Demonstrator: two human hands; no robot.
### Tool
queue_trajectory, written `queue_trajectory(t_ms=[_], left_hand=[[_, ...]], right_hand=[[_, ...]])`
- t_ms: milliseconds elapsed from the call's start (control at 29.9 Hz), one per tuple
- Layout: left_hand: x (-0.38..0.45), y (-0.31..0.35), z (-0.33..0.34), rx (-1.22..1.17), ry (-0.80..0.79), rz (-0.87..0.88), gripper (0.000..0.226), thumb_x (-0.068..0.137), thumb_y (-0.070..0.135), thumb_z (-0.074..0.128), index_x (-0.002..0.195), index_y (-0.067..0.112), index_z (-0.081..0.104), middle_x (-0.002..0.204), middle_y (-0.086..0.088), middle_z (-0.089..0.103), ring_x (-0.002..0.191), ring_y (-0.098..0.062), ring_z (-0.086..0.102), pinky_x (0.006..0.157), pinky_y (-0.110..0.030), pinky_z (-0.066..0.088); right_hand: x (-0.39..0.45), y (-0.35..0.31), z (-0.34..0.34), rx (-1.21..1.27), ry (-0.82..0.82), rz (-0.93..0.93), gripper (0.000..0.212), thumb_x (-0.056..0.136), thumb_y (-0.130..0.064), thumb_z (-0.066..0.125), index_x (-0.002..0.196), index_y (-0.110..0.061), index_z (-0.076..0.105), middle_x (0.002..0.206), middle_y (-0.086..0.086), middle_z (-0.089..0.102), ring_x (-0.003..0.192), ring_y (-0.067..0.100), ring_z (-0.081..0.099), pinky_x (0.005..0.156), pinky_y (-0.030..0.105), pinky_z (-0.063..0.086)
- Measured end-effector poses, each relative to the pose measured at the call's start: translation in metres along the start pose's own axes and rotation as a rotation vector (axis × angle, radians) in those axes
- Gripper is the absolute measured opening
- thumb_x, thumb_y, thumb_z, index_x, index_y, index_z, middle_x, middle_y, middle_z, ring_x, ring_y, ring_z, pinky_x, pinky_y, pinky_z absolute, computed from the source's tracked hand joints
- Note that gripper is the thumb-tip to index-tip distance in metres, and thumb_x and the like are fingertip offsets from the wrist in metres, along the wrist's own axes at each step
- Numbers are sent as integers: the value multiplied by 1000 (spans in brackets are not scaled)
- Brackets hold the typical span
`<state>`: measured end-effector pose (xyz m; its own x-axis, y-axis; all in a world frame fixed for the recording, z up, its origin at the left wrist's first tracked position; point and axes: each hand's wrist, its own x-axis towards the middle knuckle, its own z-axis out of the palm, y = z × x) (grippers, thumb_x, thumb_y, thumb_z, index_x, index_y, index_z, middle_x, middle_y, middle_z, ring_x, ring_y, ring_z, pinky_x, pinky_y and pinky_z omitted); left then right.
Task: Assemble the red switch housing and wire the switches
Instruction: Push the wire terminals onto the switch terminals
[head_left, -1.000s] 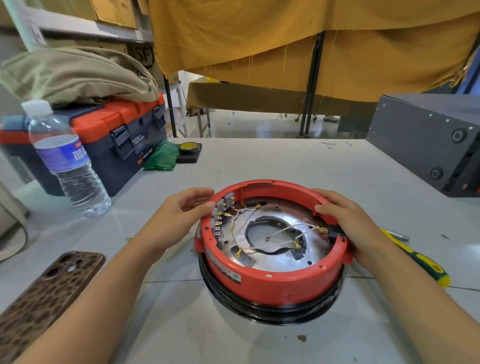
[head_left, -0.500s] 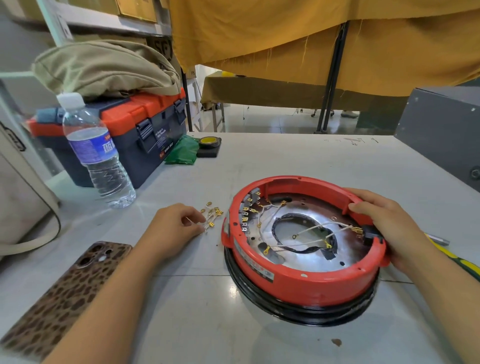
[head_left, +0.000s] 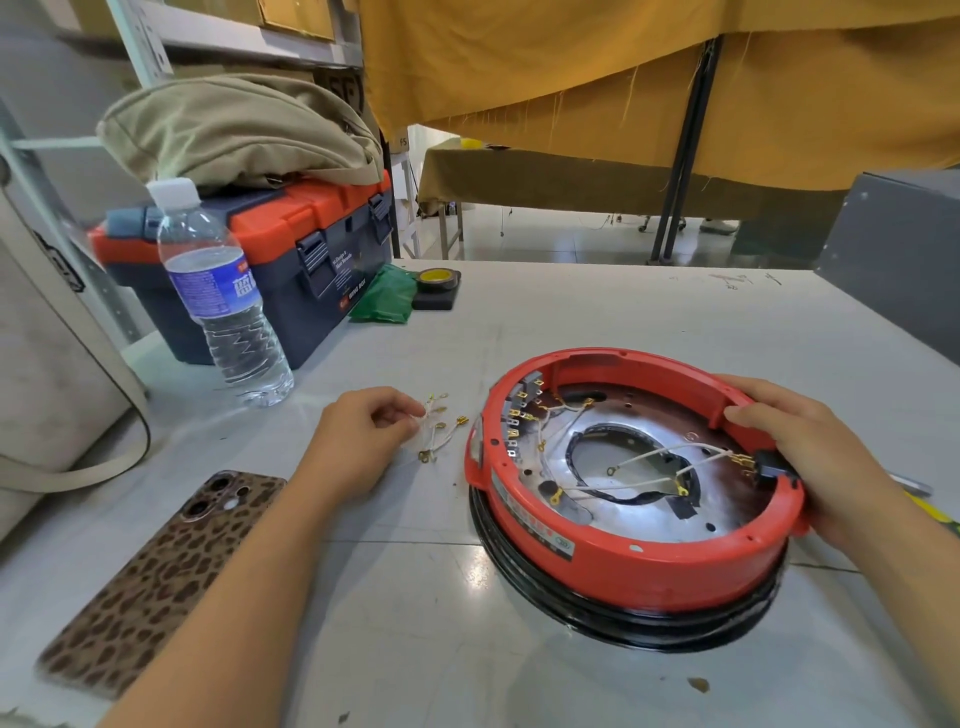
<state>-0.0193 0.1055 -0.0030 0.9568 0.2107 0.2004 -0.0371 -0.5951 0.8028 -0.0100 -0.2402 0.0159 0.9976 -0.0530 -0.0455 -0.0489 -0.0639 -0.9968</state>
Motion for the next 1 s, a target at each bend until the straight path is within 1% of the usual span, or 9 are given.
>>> queue_trajectory(t_ms=[100, 234, 401, 502, 568, 635, 769, 903, 1003], left_hand=[[2, 1, -3, -124, 41, 14, 21, 86, 5, 62, 87, 24, 71, 71, 6, 62, 60, 1, 54, 63, -6, 42], [2, 4, -3, -346, 92, -36, 23, 90, 2, 58, 93, 20, 72, 76, 2, 64, 60, 4, 56, 61, -8, 47], [2, 5, -4, -503, 106, -131, 26, 91, 2, 56, 88, 23, 71, 82, -1, 65, 72, -8, 58, 69, -17, 48], [3, 6, -4, -587, 110, -174, 24, 90, -1, 55, 91, 17, 71, 82, -3, 64, 71, -9, 58, 65, -15, 51], [3, 7, -4, -648, 119, -198, 23, 90, -3, 54, 93, 12, 70, 81, -3, 65, 67, -8, 58, 61, -12, 52], [4, 7, -4, -693, 116, -209, 25, 90, -5, 52, 89, 12, 69, 82, -4, 68, 66, -7, 60, 60, -11, 52], [3, 3, -6, -587, 139, -156, 30, 89, -5, 52, 88, 19, 70, 87, 2, 74, 68, -3, 62, 60, -10, 49], [3, 0, -5, -272, 195, -19, 40, 85, -7, 51, 83, 28, 70, 87, 6, 73, 73, -4, 64, 71, -14, 49], [4, -2, -2, -29, 209, 30, 37, 84, -8, 52, 82, 25, 69, 84, 7, 70, 76, -7, 64, 74, -16, 44]], right_hand=[[0, 0, -1, -19, 4, -4, 34, 88, -4, 50, 100, -26, 73, 104, 19, 69, 83, 33, 62, 73, 43, 50], [0, 0, -1, -26, 9, 2, 33, 88, -5, 51, 100, -27, 73, 108, 20, 67, 82, 33, 59, 70, 40, 50], [1, 0, -1, -32, 8, -4, 33, 88, -5, 51, 99, -27, 73, 112, 22, 65, 84, 32, 58, 75, 43, 48], [1, 0, -1, -33, 8, 0, 34, 88, -5, 51, 99, -27, 73, 109, 23, 65, 83, 32, 52, 72, 42, 47], [1, 0, 0, -21, 3, 1, 34, 88, -4, 50, 95, -28, 74, 101, 19, 67, 84, 32, 54, 68, 39, 48], [1, 0, 0, -13, 3, 2, 34, 88, -4, 50, 94, -28, 74, 100, 15, 67, 84, 31, 55, 68, 39, 48], [1, 1, -2, -6, -3, 1, 34, 88, -5, 50, 97, -28, 73, 108, 22, 65, 85, 32, 49, 75, 44, 46], [1, 1, -1, -1, 1, -4, 35, 87, -4, 50, 99, -28, 73, 113, 25, 63, 84, 35, 52, 81, 52, 45], [2, 2, -2, 1, 1, -7, 35, 87, -4, 50, 100, -27, 73, 114, 25, 63, 85, 34, 50, 81, 50, 44]])
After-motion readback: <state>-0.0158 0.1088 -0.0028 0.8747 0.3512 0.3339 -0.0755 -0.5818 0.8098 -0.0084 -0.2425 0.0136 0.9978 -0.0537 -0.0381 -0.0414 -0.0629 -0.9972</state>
